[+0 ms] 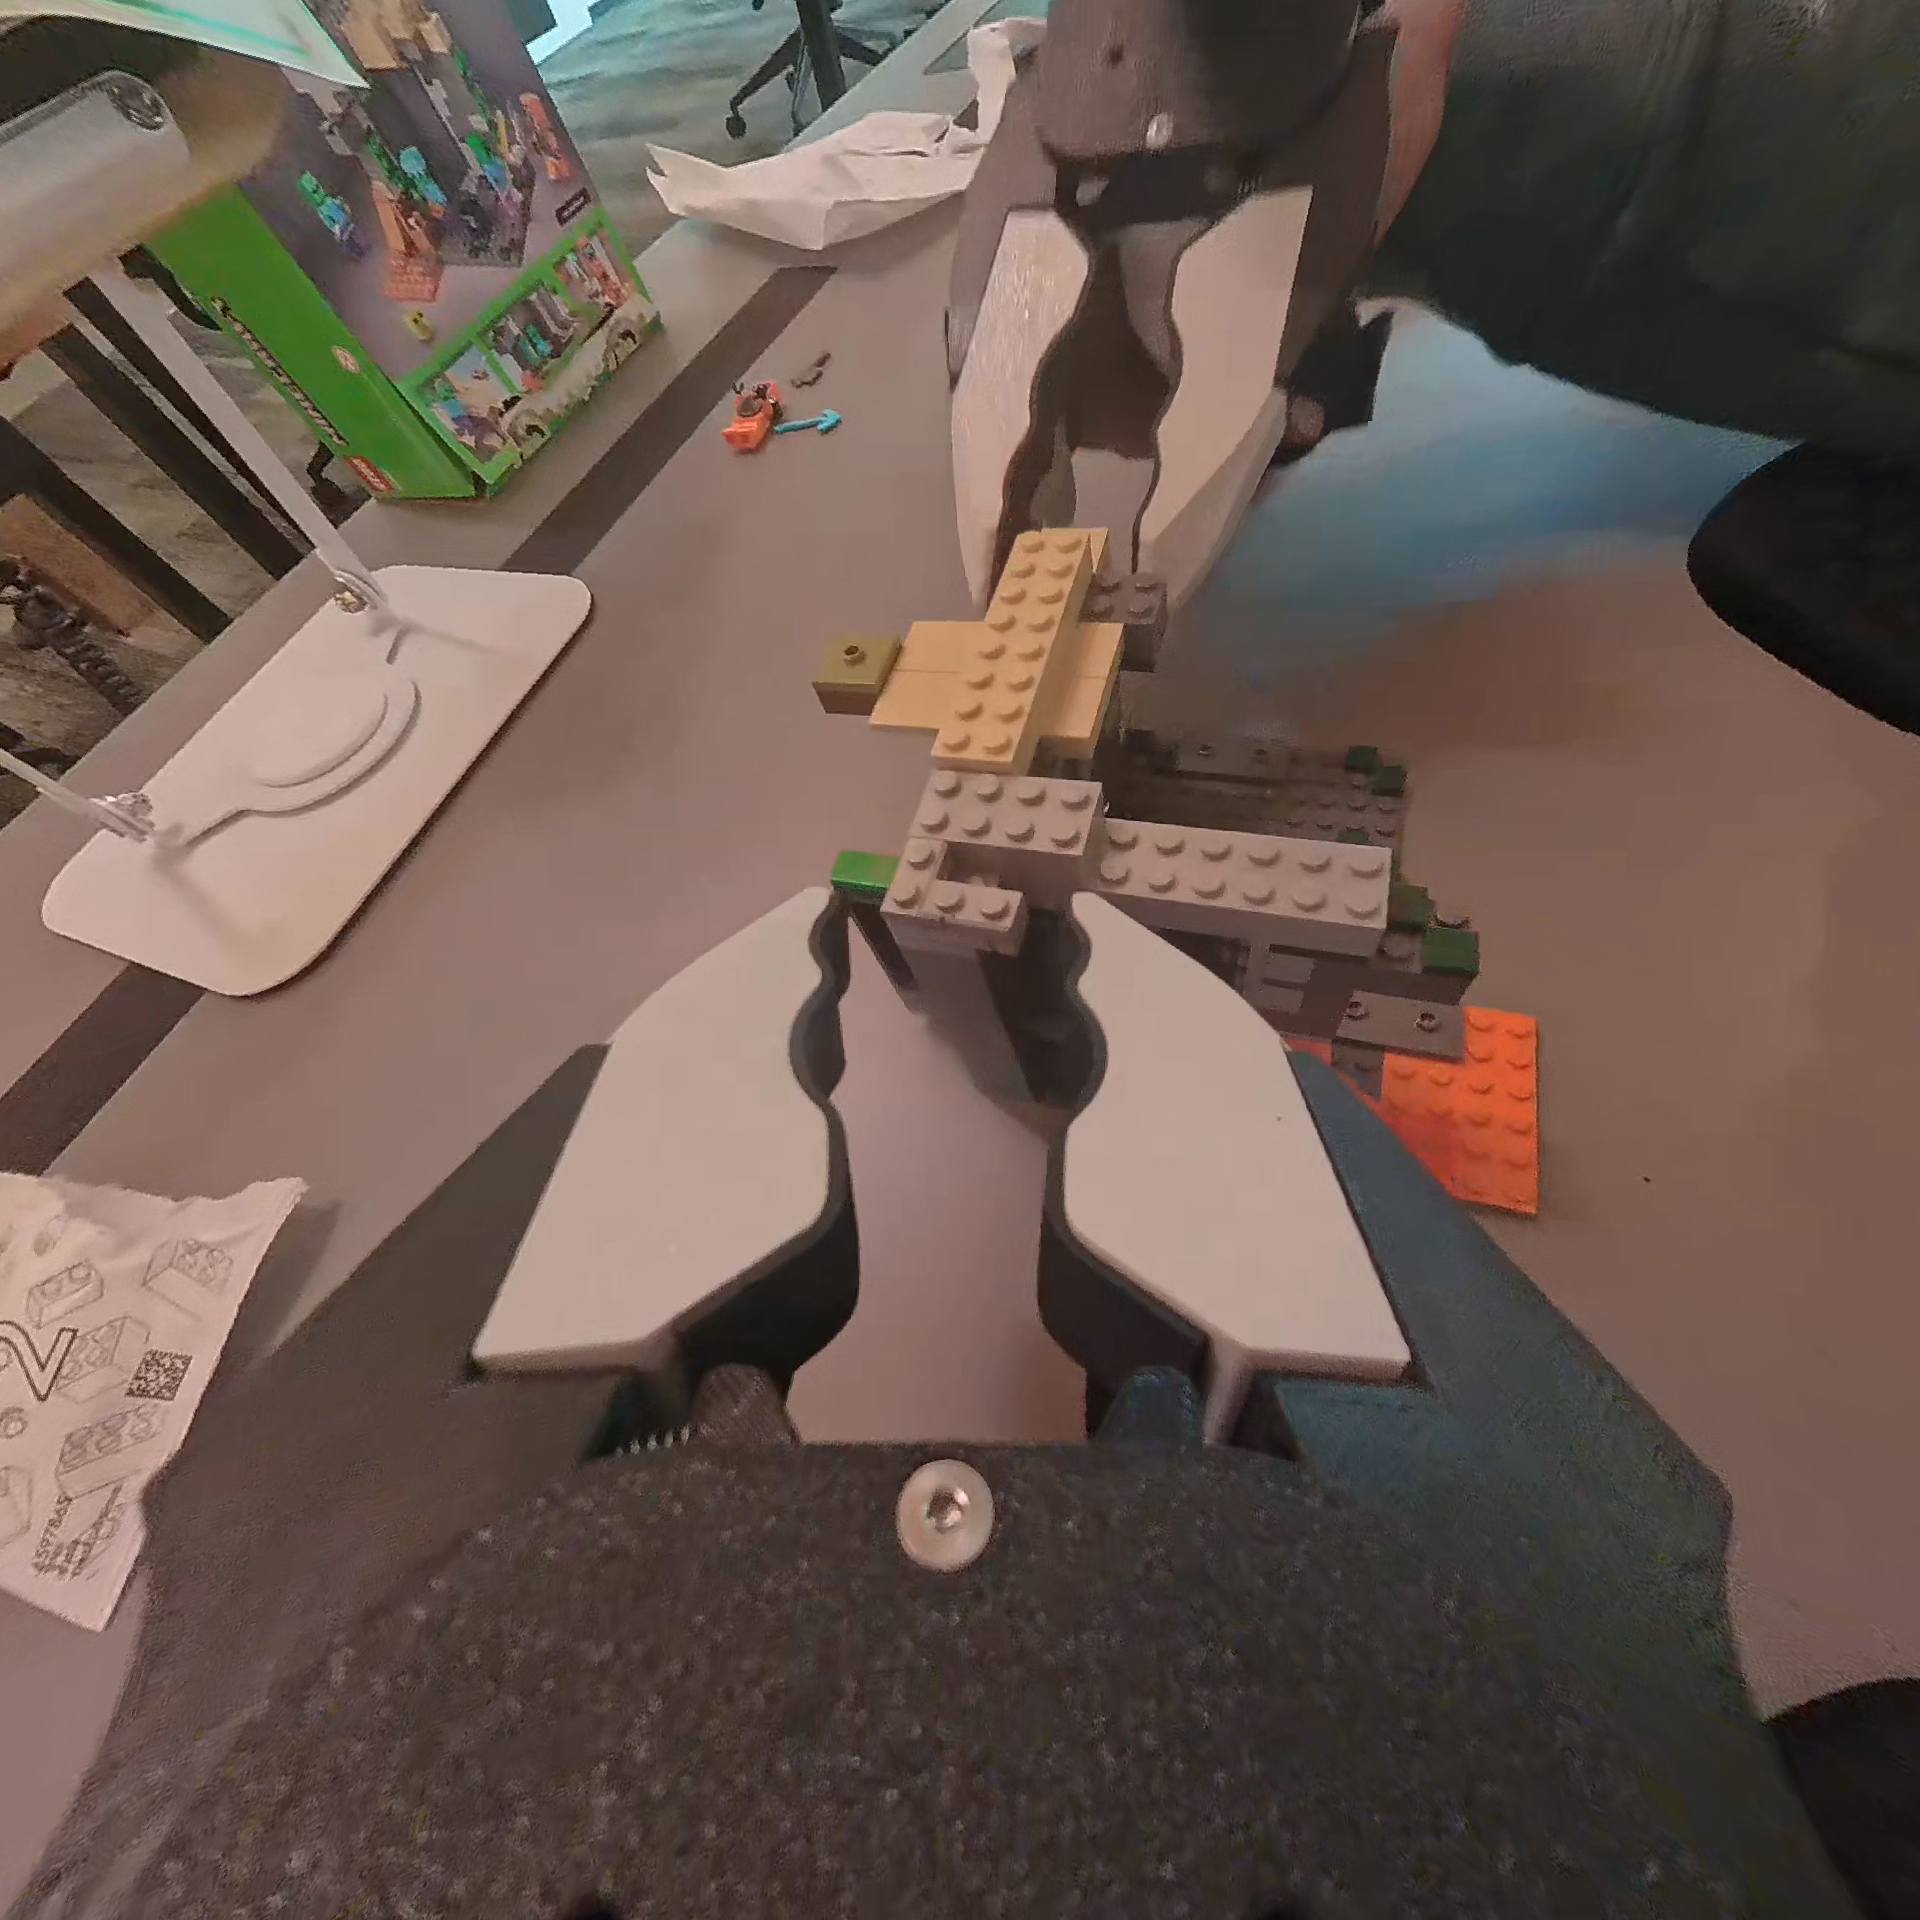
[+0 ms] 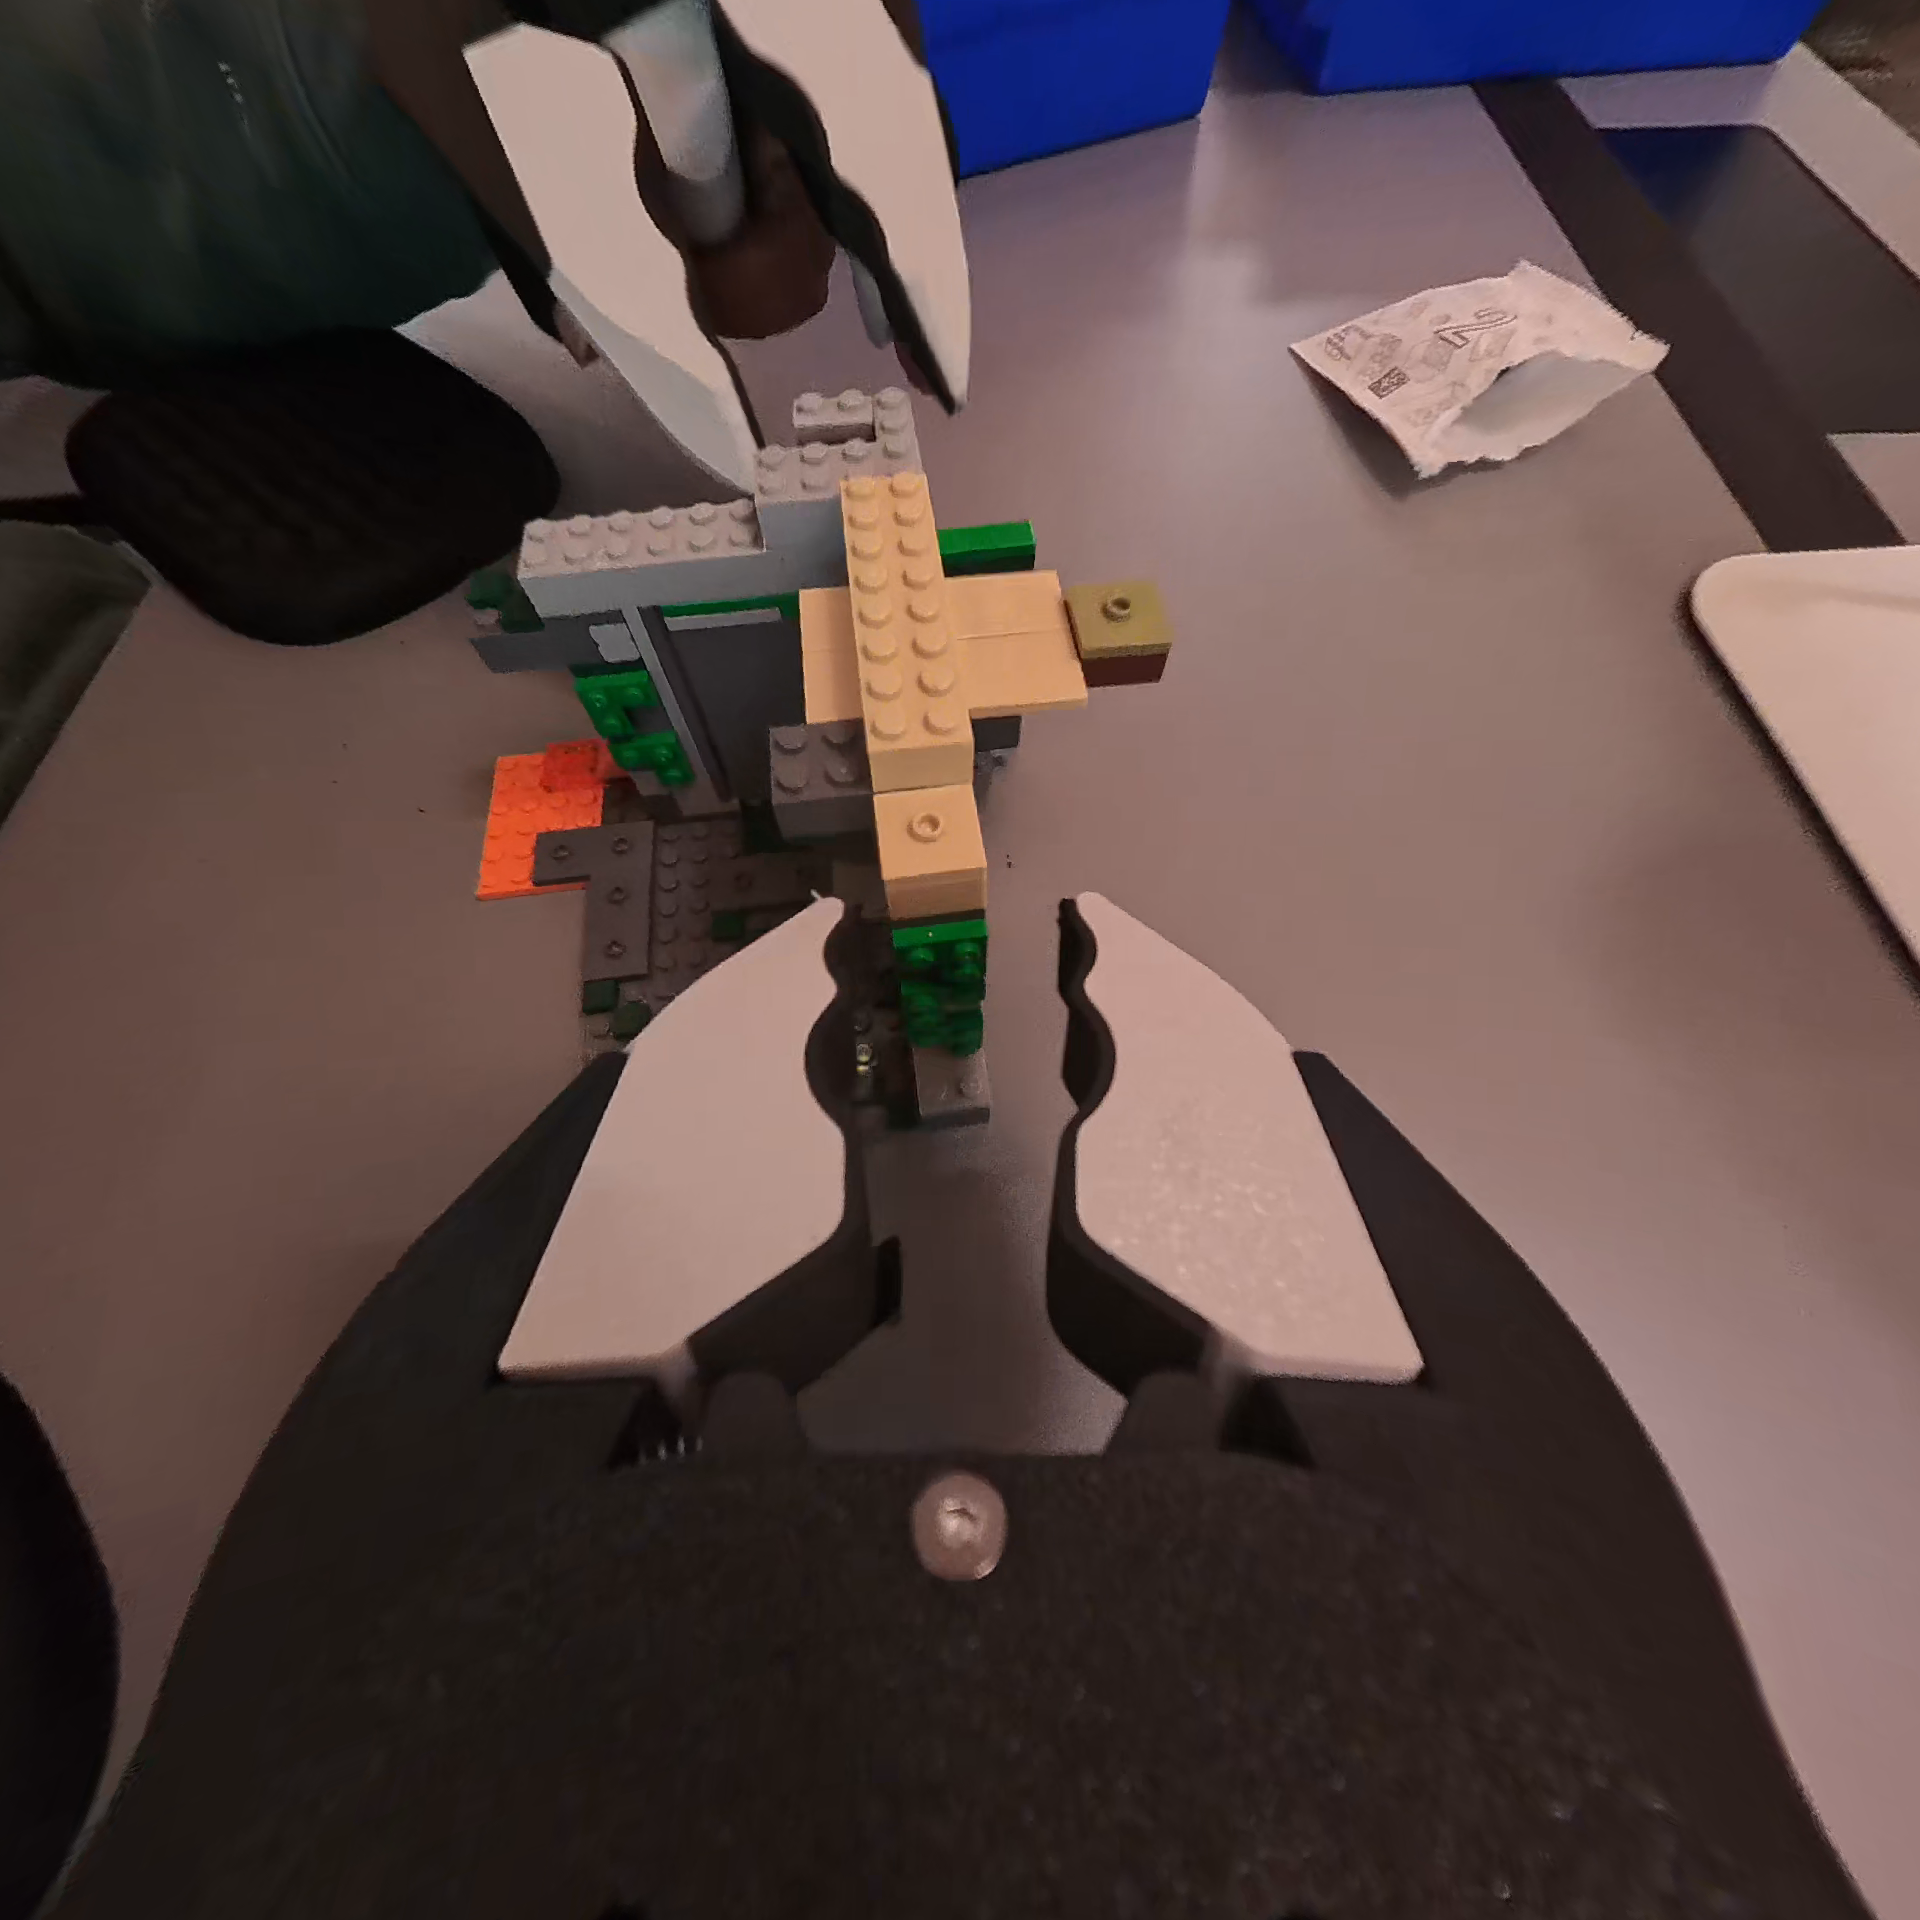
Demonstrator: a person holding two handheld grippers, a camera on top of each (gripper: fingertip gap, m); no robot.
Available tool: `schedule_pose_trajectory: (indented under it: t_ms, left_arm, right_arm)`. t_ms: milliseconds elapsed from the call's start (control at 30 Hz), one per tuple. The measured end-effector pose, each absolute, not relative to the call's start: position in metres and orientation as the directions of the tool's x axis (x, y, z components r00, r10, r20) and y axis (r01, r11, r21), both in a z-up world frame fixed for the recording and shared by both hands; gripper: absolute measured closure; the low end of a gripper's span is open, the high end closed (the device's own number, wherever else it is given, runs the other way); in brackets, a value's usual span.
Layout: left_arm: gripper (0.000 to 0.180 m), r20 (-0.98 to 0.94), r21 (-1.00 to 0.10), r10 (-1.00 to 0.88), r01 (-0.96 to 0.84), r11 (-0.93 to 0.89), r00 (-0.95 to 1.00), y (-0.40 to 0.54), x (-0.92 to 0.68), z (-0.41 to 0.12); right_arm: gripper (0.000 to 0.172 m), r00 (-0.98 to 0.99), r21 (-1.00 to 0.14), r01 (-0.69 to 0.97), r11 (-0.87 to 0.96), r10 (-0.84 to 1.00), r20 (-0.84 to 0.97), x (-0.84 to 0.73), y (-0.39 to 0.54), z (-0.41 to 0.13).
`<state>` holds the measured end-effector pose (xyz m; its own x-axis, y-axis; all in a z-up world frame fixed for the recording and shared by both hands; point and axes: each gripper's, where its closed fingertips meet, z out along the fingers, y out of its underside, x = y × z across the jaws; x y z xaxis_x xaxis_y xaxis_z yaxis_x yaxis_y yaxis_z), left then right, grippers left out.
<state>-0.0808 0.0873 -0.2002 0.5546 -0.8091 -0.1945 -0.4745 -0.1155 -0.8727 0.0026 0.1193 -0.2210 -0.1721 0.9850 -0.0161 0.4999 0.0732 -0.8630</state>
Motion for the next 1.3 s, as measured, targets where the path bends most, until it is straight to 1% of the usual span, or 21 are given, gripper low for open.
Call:
schedule_pose_trajectory:
  t_ms: [67, 267, 400, 467, 500, 567, 633, 733, 967, 1067, 1167, 1233, 1300]
  left_arm:
    - [0.153, -0.207, -0.872, -0.812, -0.480, -0.100, 0.545, 0.087, -0.079, -0.201]
    - [0.155, -0.230, -0.871, -0.796, -0.484, -0.089, 0.559, 0.086, -0.077, -0.201]
    - [0.155, -0.207, -0.874, -0.805, -0.476, -0.104, 0.556, 0.084, -0.074, -0.200]
    - [0.155, -0.200, -0.873, -0.811, -0.477, -0.108, 0.550, 0.082, -0.074, -0.200]
    - [0.155, -0.199, -0.872, -0.812, -0.478, -0.109, 0.549, 0.081, -0.073, -0.200]
    - [0.155, -0.196, -0.870, -0.817, -0.480, -0.110, 0.542, 0.080, -0.073, -0.200]
    - [0.155, -0.188, -0.870, -0.827, -0.481, -0.111, 0.530, 0.078, -0.072, -0.201]
    - [0.155, -0.176, -0.867, -0.841, -0.485, -0.114, 0.512, 0.076, -0.070, -0.201]
    - [0.155, -0.189, -0.852, -0.847, -0.513, -0.111, 0.497, 0.073, -0.070, -0.201]
    - [0.156, -0.175, -0.848, -0.855, -0.515, -0.121, 0.489, 0.072, -0.071, -0.201]
    - [0.157, -0.115, -0.860, -0.870, -0.486, -0.154, 0.480, 0.071, -0.071, -0.199]
    - [0.156, 0.008, -0.878, -0.890, -0.423, -0.224, 0.455, 0.064, -0.071, -0.197]
    - [0.157, 0.061, -0.887, -0.893, -0.387, -0.253, 0.445, 0.063, -0.072, -0.196]
  right_arm:
    - [0.134, -0.152, -0.867, 0.491, 0.082, 0.988, 0.007, 0.004, 0.120, -0.209]
    - [0.135, -0.110, -0.873, 0.447, 0.193, 0.981, 0.161, -0.024, 0.102, -0.165]
    - [0.134, -0.222, -0.787, 0.528, 0.319, 0.946, 0.235, -0.056, 0.069, -0.173]
    - [0.133, -0.235, -0.732, 0.593, 0.335, 0.942, 0.241, -0.065, 0.067, -0.186]
    - [0.133, -0.215, -0.713, 0.622, 0.323, 0.946, 0.241, -0.069, 0.072, -0.192]
    - [0.132, -0.172, -0.718, 0.648, 0.255, 0.967, 0.188, -0.073, 0.077, -0.195]
    - [0.134, -0.179, -0.710, 0.669, 0.218, 0.975, 0.131, -0.072, 0.074, -0.197]
    - [0.139, -0.197, -0.671, 0.706, 0.227, 0.973, 0.123, -0.070, 0.069, -0.198]
    - [0.140, -0.282, -0.513, 0.805, 0.297, 0.953, 0.109, -0.068, 0.068, -0.199]
    - [0.140, -0.308, -0.474, 0.822, 0.316, 0.946, 0.096, -0.068, 0.067, -0.200]
    - [0.139, -0.315, -0.459, 0.830, 0.317, 0.945, 0.084, -0.067, 0.067, -0.200]
    - [0.140, -0.335, -0.457, 0.825, 0.332, 0.939, 0.077, -0.067, 0.064, -0.200]
    - [0.140, -0.337, -0.461, 0.822, 0.335, 0.938, 0.082, -0.068, 0.063, -0.200]
